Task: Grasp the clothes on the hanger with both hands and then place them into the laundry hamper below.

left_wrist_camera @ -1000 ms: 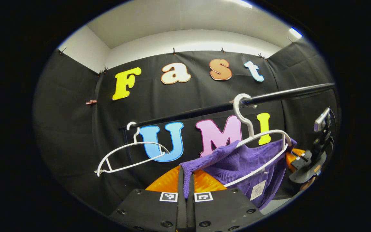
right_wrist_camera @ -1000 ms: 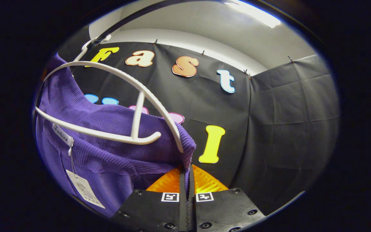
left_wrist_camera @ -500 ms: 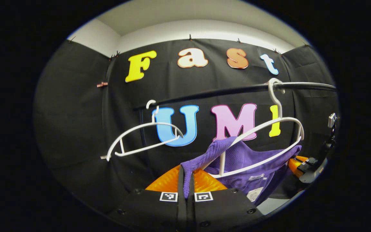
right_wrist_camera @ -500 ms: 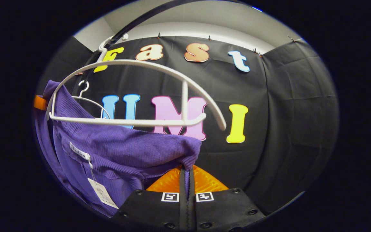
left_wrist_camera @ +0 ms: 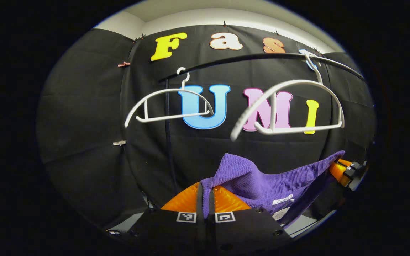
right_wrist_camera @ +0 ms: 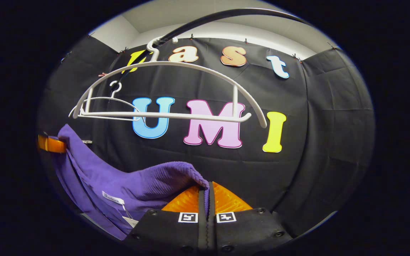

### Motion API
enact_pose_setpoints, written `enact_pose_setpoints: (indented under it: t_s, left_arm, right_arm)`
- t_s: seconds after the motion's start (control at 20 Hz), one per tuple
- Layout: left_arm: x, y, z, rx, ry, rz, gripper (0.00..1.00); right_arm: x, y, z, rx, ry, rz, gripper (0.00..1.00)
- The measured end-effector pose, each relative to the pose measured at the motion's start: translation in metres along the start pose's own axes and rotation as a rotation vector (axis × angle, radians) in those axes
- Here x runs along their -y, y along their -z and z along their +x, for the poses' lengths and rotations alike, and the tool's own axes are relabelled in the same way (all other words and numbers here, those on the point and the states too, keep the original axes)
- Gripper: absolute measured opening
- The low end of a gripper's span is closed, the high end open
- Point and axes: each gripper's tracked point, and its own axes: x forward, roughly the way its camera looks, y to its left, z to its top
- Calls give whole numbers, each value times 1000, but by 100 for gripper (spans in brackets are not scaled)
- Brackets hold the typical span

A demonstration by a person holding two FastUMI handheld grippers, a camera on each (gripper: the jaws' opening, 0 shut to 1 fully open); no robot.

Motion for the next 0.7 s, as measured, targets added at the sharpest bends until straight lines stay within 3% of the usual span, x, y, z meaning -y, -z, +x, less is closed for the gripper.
enact_pose_setpoints:
  t_s: [0.2, 0.45, 0.7]
  left_arm:
    - [41, 22, -9, -40, 90, 24, 5]
    - [103, 0, -28, -3, 239, -3, 5]
    - [148, -20, -41, 30, 368, -86, 5]
  right_arm:
    - [-21, -6, -18, -27, -72, 55, 4]
    - [-43, -38, -34, -27, -127, 145, 4]
    - [-55, -55, -52, -25, -170, 154, 4]
